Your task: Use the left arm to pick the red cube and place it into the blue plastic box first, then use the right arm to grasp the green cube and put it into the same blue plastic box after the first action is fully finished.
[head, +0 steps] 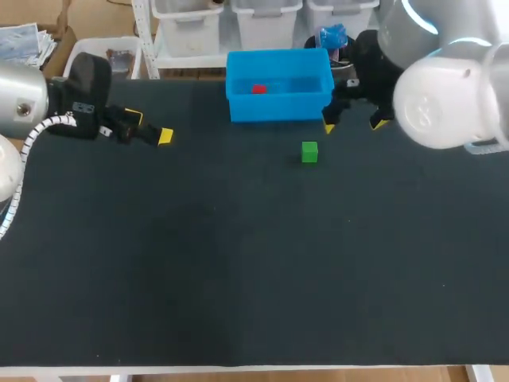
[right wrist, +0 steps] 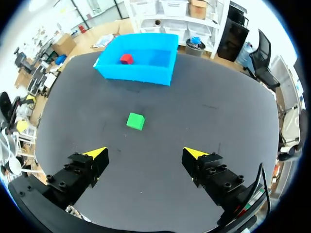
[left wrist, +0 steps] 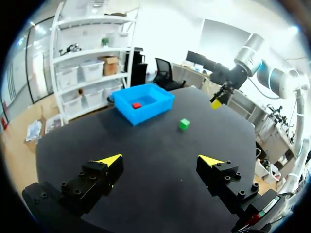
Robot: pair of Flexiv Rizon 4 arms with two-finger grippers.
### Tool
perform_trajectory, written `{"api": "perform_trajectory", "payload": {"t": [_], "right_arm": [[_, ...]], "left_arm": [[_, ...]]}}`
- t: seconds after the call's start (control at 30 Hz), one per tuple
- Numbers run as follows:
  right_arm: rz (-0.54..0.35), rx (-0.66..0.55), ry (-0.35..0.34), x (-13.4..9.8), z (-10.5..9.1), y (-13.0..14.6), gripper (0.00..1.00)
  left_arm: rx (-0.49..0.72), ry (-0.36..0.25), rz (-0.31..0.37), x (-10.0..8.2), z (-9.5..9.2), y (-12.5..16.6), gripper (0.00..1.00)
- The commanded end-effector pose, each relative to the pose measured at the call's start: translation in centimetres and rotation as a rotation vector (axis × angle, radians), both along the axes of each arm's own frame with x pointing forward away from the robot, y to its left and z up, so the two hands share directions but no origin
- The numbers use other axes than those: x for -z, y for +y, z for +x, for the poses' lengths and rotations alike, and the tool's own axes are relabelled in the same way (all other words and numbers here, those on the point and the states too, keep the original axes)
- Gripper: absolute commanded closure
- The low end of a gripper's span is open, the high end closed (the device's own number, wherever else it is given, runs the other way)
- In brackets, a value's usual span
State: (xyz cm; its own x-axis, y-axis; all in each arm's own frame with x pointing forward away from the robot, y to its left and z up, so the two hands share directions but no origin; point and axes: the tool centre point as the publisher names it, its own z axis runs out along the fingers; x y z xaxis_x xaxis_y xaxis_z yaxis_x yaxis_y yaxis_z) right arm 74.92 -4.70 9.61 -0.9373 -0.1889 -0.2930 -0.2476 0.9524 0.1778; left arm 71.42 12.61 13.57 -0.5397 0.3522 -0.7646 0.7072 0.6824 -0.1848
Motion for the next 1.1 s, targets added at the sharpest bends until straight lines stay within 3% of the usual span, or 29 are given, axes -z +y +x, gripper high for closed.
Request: {"api": "perform_trajectory", "payload": {"t": [0.03,0.2,0.43,1.1], "right_arm": [[-0.068,0.038,0.047,1.5,3.4,3.0,0.0],[-0.122,0.056,0.078,2.9,5.1,5.5,0.0],[-0.115,0.083,0.144,5.4,6.1,6.9,0.0],[-0.14,0.08,0.216,10.1,7.5,6.1,0.0]], "left_arm": [[0.003,-0.008,-0.01,0.2,-0.1,0.2,0.0],[0.003,-0.008,-0.01,0.2,-0.1,0.2,0.0],[0.003,-0.008,-0.01,0.2,-0.1,0.2,0.0],[0.003,-0.008,-0.01,0.2,-0.1,0.2,0.0]]}}
